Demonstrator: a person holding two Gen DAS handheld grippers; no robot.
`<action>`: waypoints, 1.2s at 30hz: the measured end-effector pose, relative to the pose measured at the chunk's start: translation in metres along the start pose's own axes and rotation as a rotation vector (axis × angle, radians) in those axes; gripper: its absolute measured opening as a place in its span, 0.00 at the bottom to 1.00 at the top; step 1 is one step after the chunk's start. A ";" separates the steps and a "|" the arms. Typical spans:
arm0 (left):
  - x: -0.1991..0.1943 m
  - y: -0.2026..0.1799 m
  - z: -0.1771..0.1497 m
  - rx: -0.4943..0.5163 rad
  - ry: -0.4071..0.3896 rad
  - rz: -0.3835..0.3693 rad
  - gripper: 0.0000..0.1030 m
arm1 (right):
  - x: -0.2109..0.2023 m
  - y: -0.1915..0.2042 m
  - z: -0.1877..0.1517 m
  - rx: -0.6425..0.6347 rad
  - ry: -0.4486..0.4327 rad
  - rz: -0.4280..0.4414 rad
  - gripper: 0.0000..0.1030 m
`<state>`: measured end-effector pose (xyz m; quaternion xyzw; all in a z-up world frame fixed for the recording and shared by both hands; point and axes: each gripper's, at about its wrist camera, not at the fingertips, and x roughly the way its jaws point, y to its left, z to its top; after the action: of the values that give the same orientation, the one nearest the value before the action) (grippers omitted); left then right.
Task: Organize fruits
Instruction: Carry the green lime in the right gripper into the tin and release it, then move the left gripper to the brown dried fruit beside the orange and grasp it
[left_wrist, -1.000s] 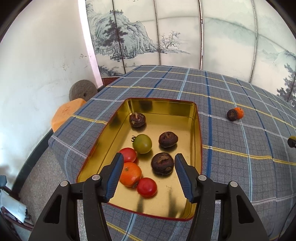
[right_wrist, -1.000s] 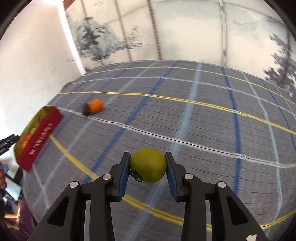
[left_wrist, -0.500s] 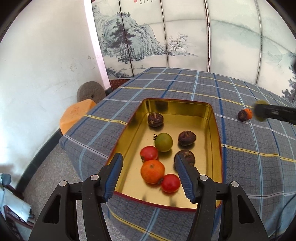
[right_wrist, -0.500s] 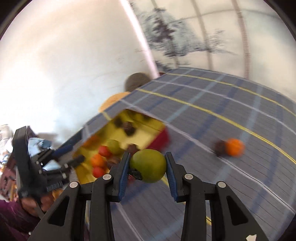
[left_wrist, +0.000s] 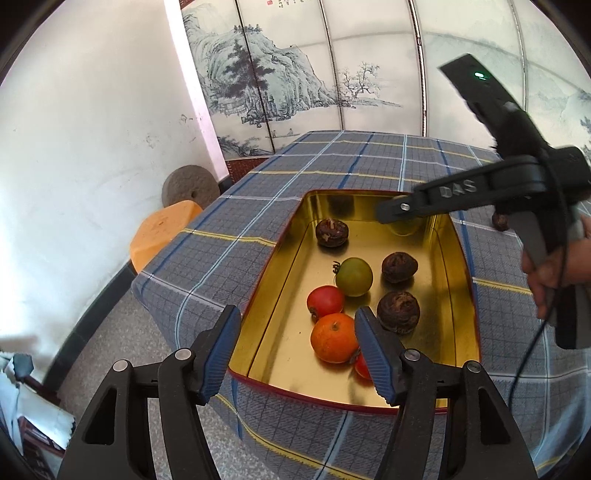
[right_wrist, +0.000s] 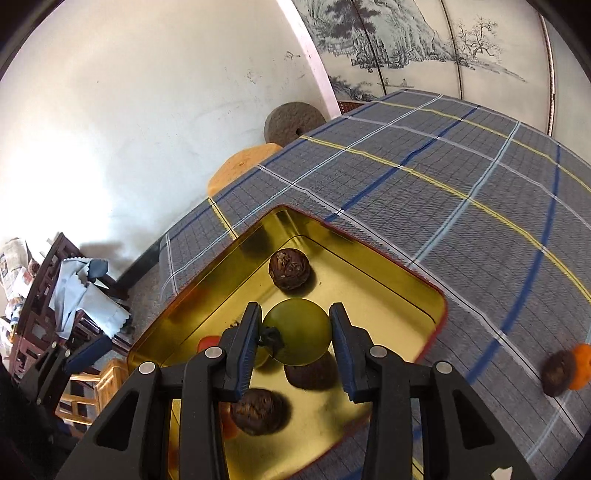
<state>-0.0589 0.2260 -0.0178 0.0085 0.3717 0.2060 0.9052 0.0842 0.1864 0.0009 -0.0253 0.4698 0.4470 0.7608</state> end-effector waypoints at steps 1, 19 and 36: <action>0.001 0.000 0.000 0.001 0.002 0.000 0.63 | 0.004 0.000 0.002 0.003 0.000 -0.001 0.36; -0.011 -0.020 0.007 0.070 -0.008 -0.012 0.64 | -0.104 -0.083 -0.064 0.110 -0.175 -0.237 0.81; -0.012 -0.144 0.049 0.291 0.002 -0.190 0.69 | -0.218 -0.250 -0.198 0.339 -0.070 -0.708 1.00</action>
<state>0.0189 0.0963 0.0013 0.1041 0.3976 0.0635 0.9094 0.0884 -0.1974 -0.0443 -0.0443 0.4730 0.0738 0.8769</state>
